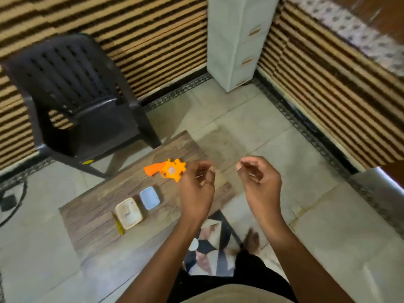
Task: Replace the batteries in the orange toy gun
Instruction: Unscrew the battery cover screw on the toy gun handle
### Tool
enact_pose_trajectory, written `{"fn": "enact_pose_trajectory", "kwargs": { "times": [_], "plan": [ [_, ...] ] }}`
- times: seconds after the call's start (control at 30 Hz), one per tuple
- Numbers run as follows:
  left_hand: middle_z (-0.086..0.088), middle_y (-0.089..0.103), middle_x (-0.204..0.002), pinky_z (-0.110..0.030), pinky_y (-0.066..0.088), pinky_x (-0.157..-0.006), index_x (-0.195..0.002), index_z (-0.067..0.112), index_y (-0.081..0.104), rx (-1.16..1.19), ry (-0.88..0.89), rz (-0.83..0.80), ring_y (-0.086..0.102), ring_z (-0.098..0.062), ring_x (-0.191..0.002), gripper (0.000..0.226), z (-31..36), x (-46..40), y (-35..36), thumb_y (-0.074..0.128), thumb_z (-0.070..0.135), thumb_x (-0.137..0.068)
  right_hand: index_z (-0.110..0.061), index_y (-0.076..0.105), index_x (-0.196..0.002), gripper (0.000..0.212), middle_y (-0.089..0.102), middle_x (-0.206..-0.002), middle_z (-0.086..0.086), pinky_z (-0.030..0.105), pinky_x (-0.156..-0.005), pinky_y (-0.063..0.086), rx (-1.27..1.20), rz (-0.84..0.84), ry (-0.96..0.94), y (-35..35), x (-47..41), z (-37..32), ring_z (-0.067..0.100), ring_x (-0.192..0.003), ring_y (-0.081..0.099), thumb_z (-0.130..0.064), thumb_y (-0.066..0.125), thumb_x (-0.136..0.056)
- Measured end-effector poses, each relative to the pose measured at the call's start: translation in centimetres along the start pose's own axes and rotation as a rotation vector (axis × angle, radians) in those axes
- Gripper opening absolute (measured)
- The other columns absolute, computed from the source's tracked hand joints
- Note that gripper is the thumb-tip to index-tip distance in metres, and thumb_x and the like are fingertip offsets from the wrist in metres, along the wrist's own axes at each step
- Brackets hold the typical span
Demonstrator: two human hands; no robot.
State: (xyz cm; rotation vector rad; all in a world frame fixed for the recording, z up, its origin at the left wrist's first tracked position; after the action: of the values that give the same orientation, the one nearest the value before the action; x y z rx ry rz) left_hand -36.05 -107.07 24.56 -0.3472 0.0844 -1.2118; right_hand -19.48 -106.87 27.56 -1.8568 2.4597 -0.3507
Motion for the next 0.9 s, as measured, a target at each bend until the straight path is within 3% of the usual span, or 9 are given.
{"fn": "enact_pose_trajectory", "kwargs": {
  "times": [0.23,0.43,0.67,0.9],
  "plan": [
    [0.012,0.075,-0.095,-0.019,0.056,-0.080,-0.103,0.016,0.074,-0.014,0.077,-0.042,0.070,0.000,-0.088,0.008,8.2,-0.8,16.9,0.070,0.012,-0.098,-0.016,0.074,-0.097,0.008,0.075,-0.091,-0.008,0.014,-0.077,0.055,-0.025,0.071,-0.002,-15.4,-12.0,-0.2,0.004,-0.088,0.071,-0.009,0.072,-0.094],
    [0.011,0.075,-0.096,-0.011,0.052,-0.077,-0.104,0.017,0.075,-0.015,0.144,-0.083,0.070,0.000,-0.089,0.007,14.0,-4.4,27.3,0.071,0.018,-0.098,-0.015,0.074,-0.099,0.008,0.075,-0.091,-0.007,0.016,-0.076,0.056,-0.021,0.145,0.013,-22.3,-20.6,0.3,0.006,-0.086,0.072,-0.010,0.074,-0.092],
    [0.008,0.075,-0.099,-0.022,0.057,-0.083,-0.107,0.019,0.072,0.032,0.066,-0.059,0.070,-0.003,-0.092,0.009,15.9,-14.2,35.7,0.070,0.022,-0.099,-0.014,0.074,-0.100,0.012,0.077,-0.093,0.000,0.029,-0.085,0.063,-0.069,0.117,0.039,-23.8,-34.3,0.3,0.014,-0.089,0.076,-0.005,0.074,-0.092],
    [0.012,0.074,-0.095,-0.018,0.058,-0.080,-0.103,0.018,0.072,0.008,0.051,0.053,0.070,-0.002,-0.089,0.006,18.8,-27.3,38.5,0.070,0.016,-0.097,-0.022,0.073,-0.094,0.015,0.077,-0.088,0.002,0.040,-0.086,0.063,-0.083,-0.001,0.032,-18.5,-49.8,-3.1,0.017,-0.086,0.076,-0.008,0.072,-0.093]
  ]
}}
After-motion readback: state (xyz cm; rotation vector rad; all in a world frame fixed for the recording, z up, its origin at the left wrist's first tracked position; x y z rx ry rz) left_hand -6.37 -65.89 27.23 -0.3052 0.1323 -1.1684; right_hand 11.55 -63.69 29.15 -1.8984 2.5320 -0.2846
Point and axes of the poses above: each hand's wrist, its own x-axis away from the middle knuckle, its own y-axis out of the palm, z = x × y, the point moved 4 cm from there along -x, towards the middle knuckle
